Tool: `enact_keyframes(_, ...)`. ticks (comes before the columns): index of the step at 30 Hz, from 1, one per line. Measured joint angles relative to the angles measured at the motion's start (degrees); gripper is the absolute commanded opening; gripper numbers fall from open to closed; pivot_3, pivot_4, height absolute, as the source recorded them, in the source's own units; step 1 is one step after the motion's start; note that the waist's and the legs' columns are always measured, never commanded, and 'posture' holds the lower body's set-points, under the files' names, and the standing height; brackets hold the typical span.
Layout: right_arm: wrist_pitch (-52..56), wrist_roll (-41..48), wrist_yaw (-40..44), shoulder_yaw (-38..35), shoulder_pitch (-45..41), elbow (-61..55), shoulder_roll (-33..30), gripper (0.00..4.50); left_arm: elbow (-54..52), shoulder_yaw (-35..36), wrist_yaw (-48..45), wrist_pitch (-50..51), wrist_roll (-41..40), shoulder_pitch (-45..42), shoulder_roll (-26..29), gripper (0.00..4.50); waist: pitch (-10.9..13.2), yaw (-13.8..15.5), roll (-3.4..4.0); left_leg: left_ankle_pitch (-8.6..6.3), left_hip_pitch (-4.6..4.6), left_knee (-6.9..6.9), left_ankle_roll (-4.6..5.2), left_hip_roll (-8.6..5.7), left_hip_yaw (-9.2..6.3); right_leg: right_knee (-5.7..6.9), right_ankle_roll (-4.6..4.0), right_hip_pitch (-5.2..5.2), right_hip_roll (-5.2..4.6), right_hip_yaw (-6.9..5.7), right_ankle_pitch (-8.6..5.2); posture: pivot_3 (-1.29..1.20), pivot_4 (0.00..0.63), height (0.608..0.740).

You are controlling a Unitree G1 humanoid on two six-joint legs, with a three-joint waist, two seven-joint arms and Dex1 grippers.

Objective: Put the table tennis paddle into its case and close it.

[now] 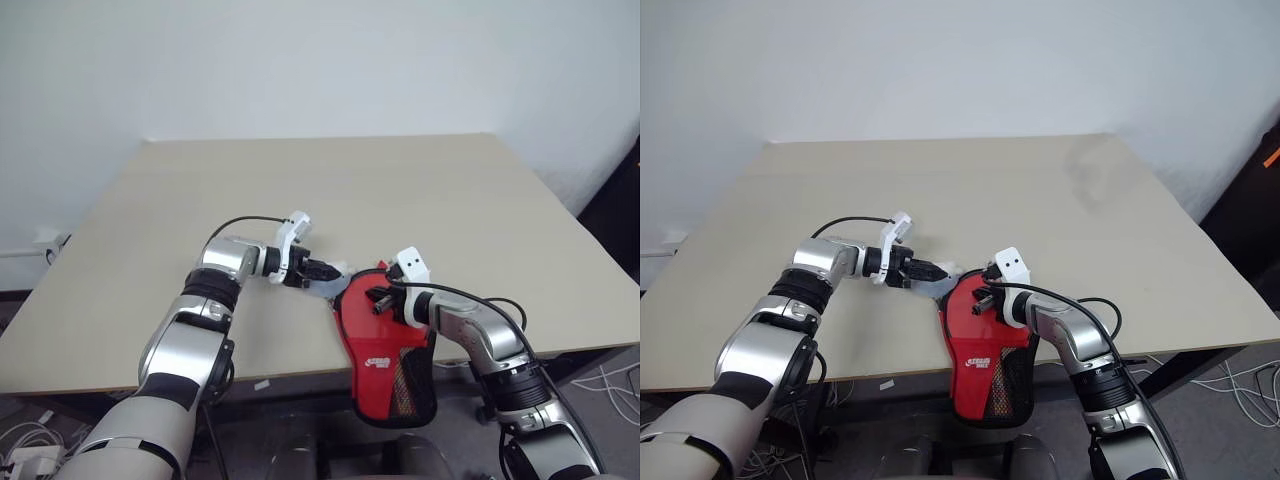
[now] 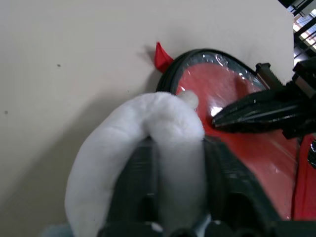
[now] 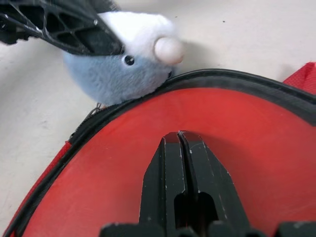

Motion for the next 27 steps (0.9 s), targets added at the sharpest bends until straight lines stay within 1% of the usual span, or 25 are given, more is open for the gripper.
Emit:
enact_keyframes(1,0.0,-0.1,0.0,0.0,0.0,0.0,0.0,0.0,0.0,0.0,-0.1,0.1,0.2,0.0,-0.1,0.02,0.0,0.0,0.0,-0.01,0.0,0.0,0.01,0.0,0.0,0.0,0.0,0.0,0.0,0.0,0.0,0.0,0.0,0.724)
enact_keyframes(7,0.2,-0.4,0.1,0.1,0.3,-0.4,-0.2,0.0,1.1,-0.1,0.2,-1.0,2.0,-1.1,-0.7,0.02,0.0,0.1,0.0,-0.02,0.0,0.04,0.03,0.0,-0.02,0.0,0.0,0.04,-0.01,-0.02,0.0,0.0,0.0,0.724)
enact_keyframes(13,0.1,-0.9,1.2,0.7,1.6,-1.8,-1.0,0.0,7.0,0.9,3.6,-4.4,3.2,-4.5,-2.9,0.02,-0.1,0.6,-0.04,-0.07,0.02,0.16,0.08,0.0,-0.06,0.01,0.0,0.09,-0.02,-0.03,0.0,0.0,0.0,0.724)
enact_keyframes(15,-0.4,-2.0,1.2,1.7,1.6,-2.2,-1.4,0.0,8.9,1.1,4.7,-6.1,3.9,-5.8,-3.4,0.02,-0.1,0.7,-0.05,-0.18,0.02,0.18,-0.07,0.01,-0.07,0.01,0.0,0.09,-0.02,-0.04,0.0,0.0,0.0,0.724)
enact_keyframes(19,-0.6,-3.1,1.2,2.4,1.6,-2.5,-1.5,0.0,14.0,2.2,8.7,-9.4,5.3,-9.0,-5.1,0.02,-0.1,0.7,-0.1,-0.17,0.02,0.22,-0.03,0.01,-0.09,0.02,0.01,0.11,-0.02,-0.04,0.0,0.0,0.0,0.724)
enact_keyframes(27,-0.4,-4.1,0.9,2.3,2.1,-3.0,-0.8,0.0,21.1,5.7,17.1,-14.1,7.2,-12.3,-7.9,0.02,-0.2,0.7,-0.17,-0.18,0.02,0.27,-0.03,0.01,-0.13,0.04,0.01,0.16,-0.02,-0.09,0.0,0.0,0.0,0.724)
